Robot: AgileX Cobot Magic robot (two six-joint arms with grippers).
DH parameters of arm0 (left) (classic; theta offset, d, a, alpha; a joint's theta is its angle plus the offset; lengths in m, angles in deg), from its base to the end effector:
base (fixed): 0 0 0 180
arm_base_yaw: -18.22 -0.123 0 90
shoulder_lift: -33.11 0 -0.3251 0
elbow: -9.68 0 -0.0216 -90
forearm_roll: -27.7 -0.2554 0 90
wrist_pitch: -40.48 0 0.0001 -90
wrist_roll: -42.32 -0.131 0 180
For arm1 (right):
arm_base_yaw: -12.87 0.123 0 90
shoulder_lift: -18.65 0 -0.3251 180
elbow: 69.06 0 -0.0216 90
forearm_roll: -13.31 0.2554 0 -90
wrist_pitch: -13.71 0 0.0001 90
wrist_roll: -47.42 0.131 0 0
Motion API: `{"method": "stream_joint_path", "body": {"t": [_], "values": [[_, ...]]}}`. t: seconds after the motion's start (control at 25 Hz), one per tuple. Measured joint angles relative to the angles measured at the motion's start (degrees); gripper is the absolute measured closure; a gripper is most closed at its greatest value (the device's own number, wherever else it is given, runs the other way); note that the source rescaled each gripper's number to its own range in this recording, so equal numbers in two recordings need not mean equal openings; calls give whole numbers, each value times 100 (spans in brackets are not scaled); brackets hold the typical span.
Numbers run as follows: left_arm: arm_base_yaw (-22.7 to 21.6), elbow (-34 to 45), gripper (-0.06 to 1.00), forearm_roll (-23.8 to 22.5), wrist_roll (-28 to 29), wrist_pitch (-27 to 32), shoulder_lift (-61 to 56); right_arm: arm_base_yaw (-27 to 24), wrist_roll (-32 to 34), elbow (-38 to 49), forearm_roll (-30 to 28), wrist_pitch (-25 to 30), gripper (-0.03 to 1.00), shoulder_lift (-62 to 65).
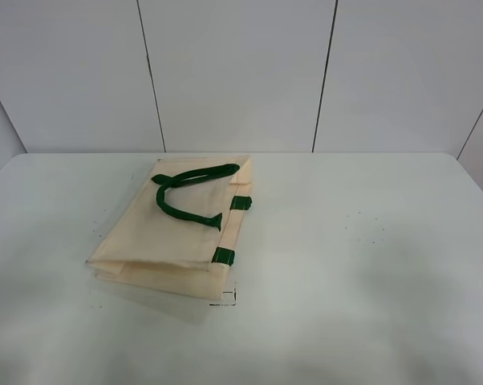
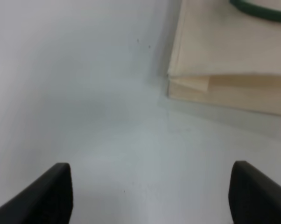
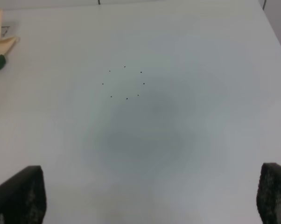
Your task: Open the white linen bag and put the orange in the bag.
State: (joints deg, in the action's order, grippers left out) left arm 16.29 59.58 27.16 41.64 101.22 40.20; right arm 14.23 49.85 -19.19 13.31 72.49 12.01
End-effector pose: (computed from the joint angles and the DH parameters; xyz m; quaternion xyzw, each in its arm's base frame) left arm -0.0043 0.0009 0.2593 -0.0095 0.8559 0.0165 0.5168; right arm -0.0034 -0.0001 0.2635 0.0079 0.8447 0.0177 0.5349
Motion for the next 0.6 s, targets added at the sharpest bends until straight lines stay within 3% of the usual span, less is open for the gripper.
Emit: {"method": "stream_joint_path", "body": {"t": [0.6], "values": [[318, 0, 16, -12, 67, 6, -58, 0, 0, 0, 0, 0, -3, 0]]}}
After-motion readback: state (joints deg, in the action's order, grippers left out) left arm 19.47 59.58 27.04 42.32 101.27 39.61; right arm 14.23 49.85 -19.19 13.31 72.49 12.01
